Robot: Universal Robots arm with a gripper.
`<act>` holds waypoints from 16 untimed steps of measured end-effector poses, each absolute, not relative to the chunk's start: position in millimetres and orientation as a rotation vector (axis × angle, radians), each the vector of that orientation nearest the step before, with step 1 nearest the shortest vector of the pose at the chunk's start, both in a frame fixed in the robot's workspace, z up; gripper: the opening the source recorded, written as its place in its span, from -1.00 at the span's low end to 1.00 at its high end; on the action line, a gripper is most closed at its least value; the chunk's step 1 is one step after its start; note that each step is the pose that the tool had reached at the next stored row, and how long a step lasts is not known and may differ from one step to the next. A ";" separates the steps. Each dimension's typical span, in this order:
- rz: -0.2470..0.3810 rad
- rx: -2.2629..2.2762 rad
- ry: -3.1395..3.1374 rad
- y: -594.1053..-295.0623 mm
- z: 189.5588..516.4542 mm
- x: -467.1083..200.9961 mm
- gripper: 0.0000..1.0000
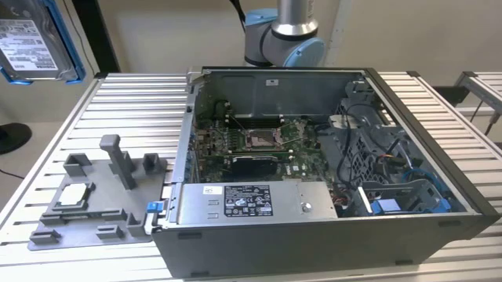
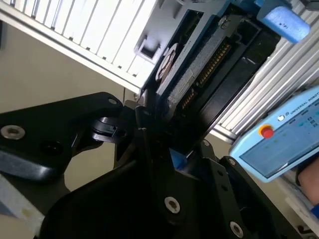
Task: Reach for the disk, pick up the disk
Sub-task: 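Pick up the disk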
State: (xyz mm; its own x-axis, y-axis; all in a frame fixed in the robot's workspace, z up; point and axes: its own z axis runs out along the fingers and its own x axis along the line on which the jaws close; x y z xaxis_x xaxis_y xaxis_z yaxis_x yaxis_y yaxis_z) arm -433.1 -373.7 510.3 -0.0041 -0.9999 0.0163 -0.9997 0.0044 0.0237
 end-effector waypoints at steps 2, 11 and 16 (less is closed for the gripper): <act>-0.008 2.197 -2.206 -373.7 514.6 -433.2 -1.00; -0.007 2.196 -2.206 -373.6 529.4 -433.2 -1.00; -0.007 2.196 -2.205 -373.6 529.4 -433.2 -1.00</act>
